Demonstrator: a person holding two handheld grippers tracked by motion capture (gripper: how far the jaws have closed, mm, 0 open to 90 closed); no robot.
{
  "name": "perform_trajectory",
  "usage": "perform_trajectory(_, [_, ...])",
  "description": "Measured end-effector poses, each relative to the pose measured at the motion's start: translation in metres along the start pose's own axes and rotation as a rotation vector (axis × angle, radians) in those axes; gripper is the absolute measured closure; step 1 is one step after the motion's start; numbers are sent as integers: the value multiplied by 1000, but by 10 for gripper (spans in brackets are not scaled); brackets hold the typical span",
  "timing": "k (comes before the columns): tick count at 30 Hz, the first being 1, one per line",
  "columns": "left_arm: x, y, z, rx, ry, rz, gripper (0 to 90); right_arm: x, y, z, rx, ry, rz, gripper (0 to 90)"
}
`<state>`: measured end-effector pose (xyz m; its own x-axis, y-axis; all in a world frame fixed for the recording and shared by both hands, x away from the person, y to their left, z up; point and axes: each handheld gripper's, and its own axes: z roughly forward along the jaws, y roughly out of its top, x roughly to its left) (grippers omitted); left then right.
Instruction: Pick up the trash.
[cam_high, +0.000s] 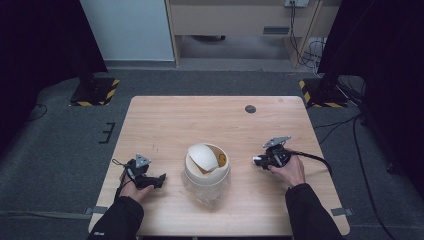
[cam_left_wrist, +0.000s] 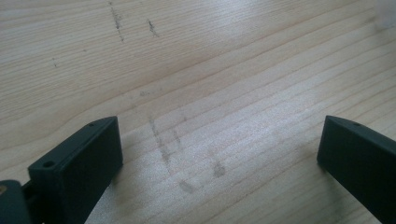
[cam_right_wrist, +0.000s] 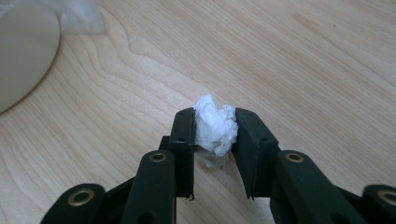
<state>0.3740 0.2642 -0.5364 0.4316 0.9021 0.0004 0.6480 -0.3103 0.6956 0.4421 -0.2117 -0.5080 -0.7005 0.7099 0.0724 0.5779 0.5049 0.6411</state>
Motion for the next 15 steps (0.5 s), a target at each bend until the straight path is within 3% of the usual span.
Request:
perform_trajectory(4, [0, 0, 0, 0, 0, 0, 0, -1, 1, -3, -9, 0, 11, 698])
perform_trajectory(15, [0, 0, 0, 0, 0, 0, 0, -6, 5, -23, -121, 4, 60, 695])
